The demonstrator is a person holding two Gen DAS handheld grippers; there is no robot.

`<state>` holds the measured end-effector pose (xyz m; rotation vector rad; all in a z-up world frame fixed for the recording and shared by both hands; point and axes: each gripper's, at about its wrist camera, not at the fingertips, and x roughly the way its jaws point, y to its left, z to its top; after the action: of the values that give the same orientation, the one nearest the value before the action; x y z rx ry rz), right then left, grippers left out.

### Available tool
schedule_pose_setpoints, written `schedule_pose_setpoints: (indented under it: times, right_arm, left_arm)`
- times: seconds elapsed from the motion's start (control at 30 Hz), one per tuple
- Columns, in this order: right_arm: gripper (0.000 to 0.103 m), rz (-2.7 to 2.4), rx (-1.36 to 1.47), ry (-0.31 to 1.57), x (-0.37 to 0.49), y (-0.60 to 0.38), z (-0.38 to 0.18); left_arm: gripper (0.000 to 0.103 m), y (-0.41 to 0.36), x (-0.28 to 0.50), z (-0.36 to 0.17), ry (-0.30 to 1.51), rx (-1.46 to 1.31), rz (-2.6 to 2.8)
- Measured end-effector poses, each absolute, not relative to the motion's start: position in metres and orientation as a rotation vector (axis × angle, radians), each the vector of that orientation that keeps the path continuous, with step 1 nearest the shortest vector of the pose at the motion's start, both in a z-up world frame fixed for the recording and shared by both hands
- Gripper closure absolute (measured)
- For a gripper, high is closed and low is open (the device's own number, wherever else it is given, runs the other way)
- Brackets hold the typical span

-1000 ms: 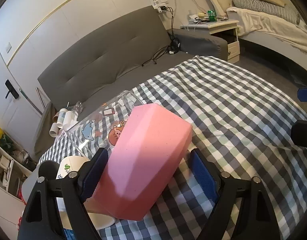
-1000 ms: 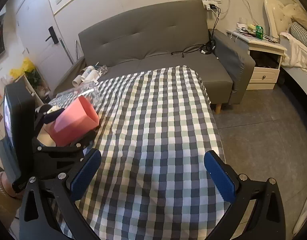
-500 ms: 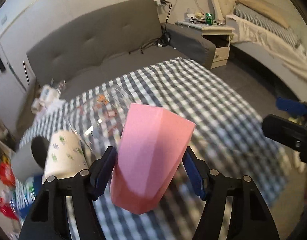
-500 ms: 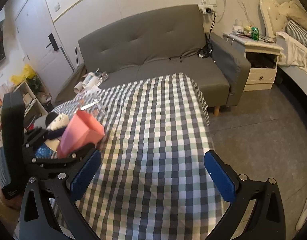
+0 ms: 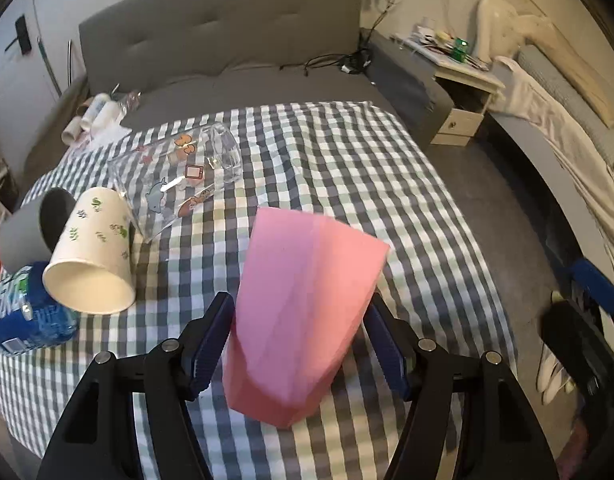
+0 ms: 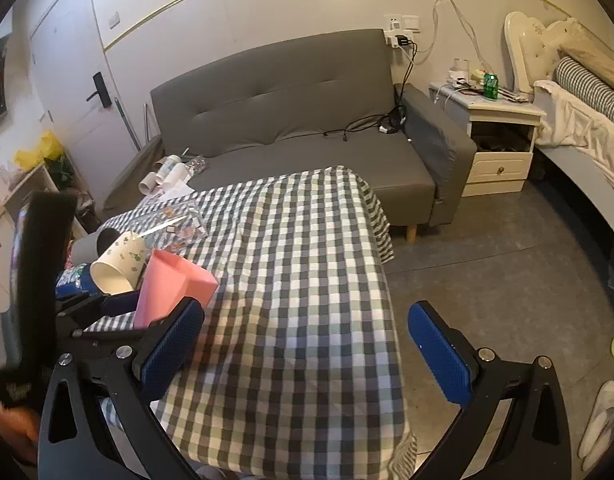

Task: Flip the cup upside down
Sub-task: 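Carry the pink cup toward the right tool while the right tool grasps it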

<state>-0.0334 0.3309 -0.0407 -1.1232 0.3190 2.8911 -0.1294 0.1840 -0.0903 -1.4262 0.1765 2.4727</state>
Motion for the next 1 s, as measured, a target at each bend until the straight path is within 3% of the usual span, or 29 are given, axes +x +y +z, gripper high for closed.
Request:
schedule_pose_setpoints:
  times: [0.4,0.53,0.7,0.83,1.0]
  right_arm:
    - [0.000,2.845,-1.182,0.294,-0.043,0.332,-0.054]
    - [0.000,2.860,-1.183,0.255,-0.041,0.322,-0.053]
    - [0.000,2.869,-1.166,0.197,-0.034,0.308,-0.045]
    - [0.000,2.897,-1.145,0.181,-0.030,0.291,-0.034]
    - [0.000,2.926,-1.171,0.151,-0.029,0.257,-0.035]
  left_arm:
    - [0.033,0.165,-0.142,-0.094,0.061,-1.507,2.371]
    - [0.015,0.156,-0.129,-0.080,0.194,-1.435,2.422]
    - [0.012,0.131,-0.110,-0.059,0.284,-1.308,2.471]
    - [0.002,0.094,-0.088,-0.036,0.267,-1.107,2.601]
    - [0.001,0.053,-0.073,-0.019,0.235,-0.900,2.777]
